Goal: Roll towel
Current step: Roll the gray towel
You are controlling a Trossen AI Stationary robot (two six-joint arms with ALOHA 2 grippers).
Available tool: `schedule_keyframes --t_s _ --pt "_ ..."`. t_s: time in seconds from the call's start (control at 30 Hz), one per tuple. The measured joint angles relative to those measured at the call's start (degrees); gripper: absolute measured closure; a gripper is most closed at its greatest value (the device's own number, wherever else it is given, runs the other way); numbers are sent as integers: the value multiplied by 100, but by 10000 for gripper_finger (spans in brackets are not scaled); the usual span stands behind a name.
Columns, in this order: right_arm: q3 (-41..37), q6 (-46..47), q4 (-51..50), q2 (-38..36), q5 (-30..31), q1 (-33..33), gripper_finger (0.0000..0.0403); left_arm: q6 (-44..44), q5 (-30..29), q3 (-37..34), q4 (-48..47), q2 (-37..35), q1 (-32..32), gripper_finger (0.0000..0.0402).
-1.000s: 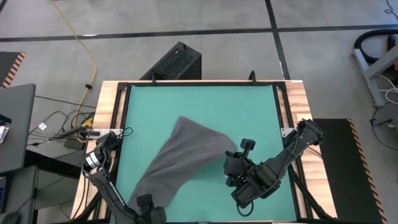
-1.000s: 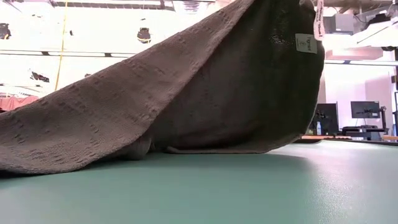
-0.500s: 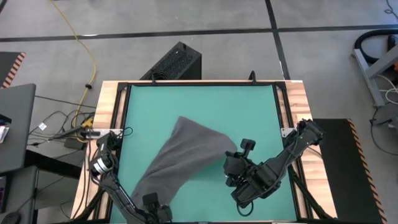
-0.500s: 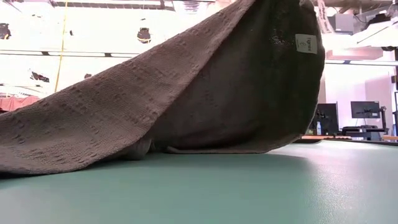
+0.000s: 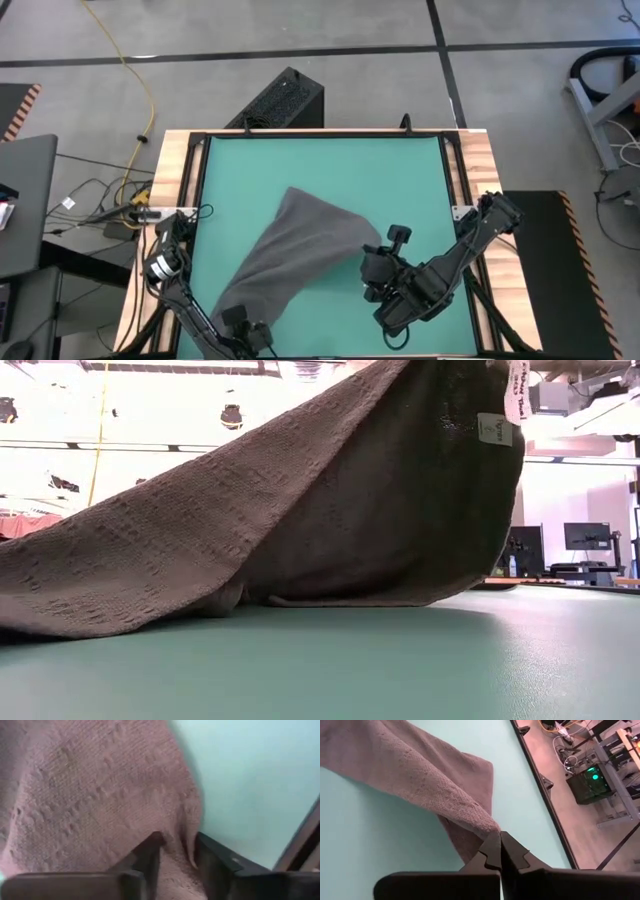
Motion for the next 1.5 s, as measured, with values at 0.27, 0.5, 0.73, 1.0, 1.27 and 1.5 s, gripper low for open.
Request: schedule_keyframes --t_s 0.27,0.5,0.73,1.0,1.27,1.5 --pt "-4 450 -6 33 23 127 396 -10 -436 0 -742 -562 35 399" --pt "-4 126 -6 16 776 -19 397 -164 -1763 -103 -1684 -1518 109 401" --pt "-4 -559 -8 0 1851 -474 398 520 -3504 -212 -1683 -2473 609 401" --pt "-4 -2138 -7 -266 3285 -1240 398 2656 -5005 -210 -1675 -3435 1615 401" --pt "-2 -3131 0 -1480 3632 -2646 398 4531 -6425 -210 -1678 -4564 3088 401" --pt "2 -4271 611 -2343 3634 -4039 398 6712 -6639 -208 -1377 -5121 4974 401"
